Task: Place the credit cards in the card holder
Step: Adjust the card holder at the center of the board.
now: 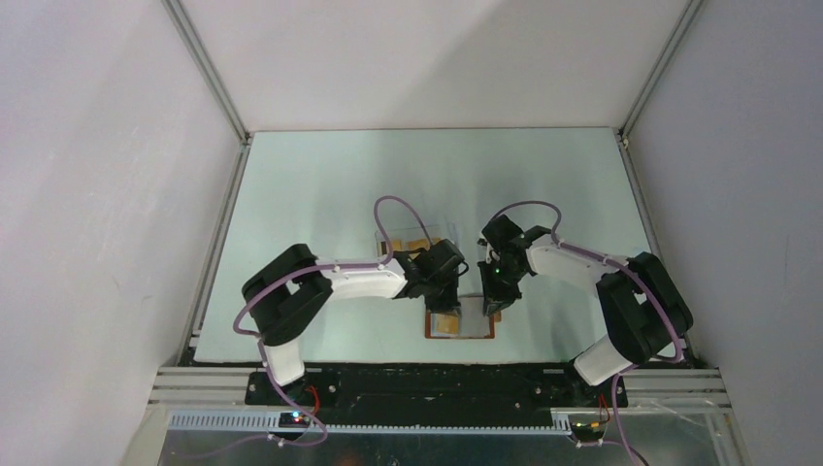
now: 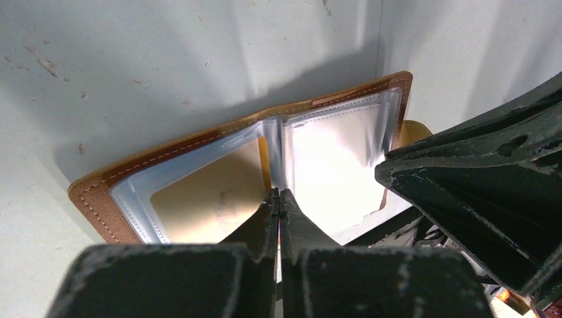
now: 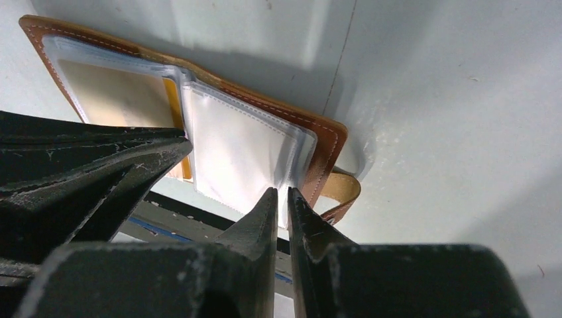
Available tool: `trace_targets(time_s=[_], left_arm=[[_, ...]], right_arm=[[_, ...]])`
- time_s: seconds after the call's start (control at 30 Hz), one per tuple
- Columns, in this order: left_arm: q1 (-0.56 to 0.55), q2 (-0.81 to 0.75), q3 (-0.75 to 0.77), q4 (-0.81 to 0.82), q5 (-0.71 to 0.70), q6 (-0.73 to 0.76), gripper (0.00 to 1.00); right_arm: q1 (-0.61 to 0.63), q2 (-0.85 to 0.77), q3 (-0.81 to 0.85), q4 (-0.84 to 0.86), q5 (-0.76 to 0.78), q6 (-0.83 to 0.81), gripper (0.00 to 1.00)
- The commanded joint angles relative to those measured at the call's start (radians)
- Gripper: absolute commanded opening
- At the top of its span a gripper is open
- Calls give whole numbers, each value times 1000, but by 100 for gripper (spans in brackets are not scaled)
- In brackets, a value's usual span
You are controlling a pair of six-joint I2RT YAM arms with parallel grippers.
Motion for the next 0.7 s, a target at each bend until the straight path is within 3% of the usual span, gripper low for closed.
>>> trace_targets(time_s=[0.0,0.2,0.43,0.67], left_arm=[[-5,23,-7,5,-25,25,0],[-13,87,33,7,32,-2,0],[-13,57,28,15,36,-60,0],[-4,56,26,61,61,-25,1]], right_arm=[[-7,9,23,-19,24,-20,15],[-20,39,22,8,10,-2,15],[-40,108,52,49,-15,-12,14],[-56,124,127,47,-50,-67,15]])
